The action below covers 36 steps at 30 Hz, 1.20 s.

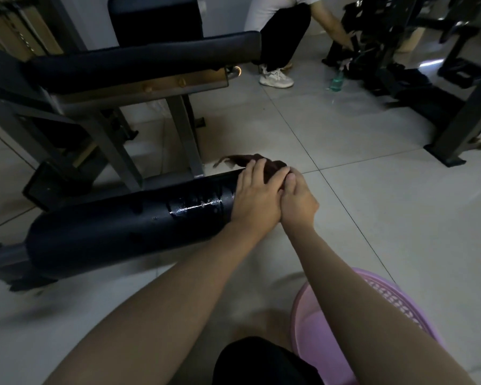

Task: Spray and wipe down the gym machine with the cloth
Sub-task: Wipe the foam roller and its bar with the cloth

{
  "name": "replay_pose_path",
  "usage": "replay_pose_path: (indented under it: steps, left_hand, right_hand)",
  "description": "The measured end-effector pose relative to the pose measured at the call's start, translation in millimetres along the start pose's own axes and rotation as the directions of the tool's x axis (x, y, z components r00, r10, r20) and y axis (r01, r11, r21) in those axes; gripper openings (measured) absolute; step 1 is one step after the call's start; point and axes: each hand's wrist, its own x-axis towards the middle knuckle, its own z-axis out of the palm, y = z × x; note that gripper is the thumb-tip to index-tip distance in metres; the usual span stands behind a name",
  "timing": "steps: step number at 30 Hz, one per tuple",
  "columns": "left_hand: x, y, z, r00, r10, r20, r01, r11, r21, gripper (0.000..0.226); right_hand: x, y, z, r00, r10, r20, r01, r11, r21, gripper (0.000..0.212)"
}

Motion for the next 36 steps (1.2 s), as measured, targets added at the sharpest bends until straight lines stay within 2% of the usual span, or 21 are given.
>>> replay_pose_path:
  steps: [2,5,10,13,15,19,24,28,33,36]
  left_hand:
    - [2,-6,-2,1.000,0.014,0.006,-0.015,0.999,0.033,0.045]
    - [6,-12,-14,0.997,0.035,-0.066,-0.029,0.996,0.082,0.033]
    - [-10,-66,-35,0.971,-0.052,-0.232,0.087,0.986,0.140,0.027]
    - [-28,-104,-50,0.947,-0.184,-0.264,0.231,0.960,0.159,0.033]
    - [-30,-106,-49,0.941,-0.230,-0.247,0.259,0.962,0.091,0.038]
    - [-13,-62,-25,0.970,-0.141,-0.198,0.130,0.989,-0.066,0.041]
    - [26,11,7,0.991,0.037,-0.126,-0.047,0.995,-0.083,0.042]
    - [27,5,2,0.997,0.044,-0.070,-0.050,0.994,-0.096,0.042]
    - [0,-17,-17,0.994,0.022,-0.111,-0.025,0.999,-0.028,0.047]
    - [-18,-42,-31,0.994,0.018,-0.105,-0.017,1.000,0.012,0.036]
  right_hand:
    - [1,1,3,1.000,0.018,-0.022,-0.018,1.000,0.007,0.041]
    - [-4,2,11,0.998,0.040,-0.054,-0.041,0.999,-0.013,0.042]
    - [-5,0,12,0.979,-0.131,-0.153,0.111,0.985,-0.134,0.041]
    - [-9,-7,17,0.981,-0.101,-0.167,0.103,0.995,0.003,0.042]
    - [-12,-9,23,0.972,-0.094,-0.216,0.103,0.994,0.031,0.042]
    - [-13,-4,25,0.975,-0.104,-0.195,0.113,0.993,0.035,0.041]
    - [-9,11,18,0.986,-0.143,-0.081,0.153,0.979,0.132,0.057]
    - [-9,15,20,0.984,-0.136,-0.114,0.147,0.985,0.089,0.036]
    - [-18,-9,15,0.956,-0.205,-0.209,0.208,0.978,-0.008,0.059]
    - [-27,-41,19,0.929,-0.341,-0.145,0.333,0.940,-0.077,0.060]
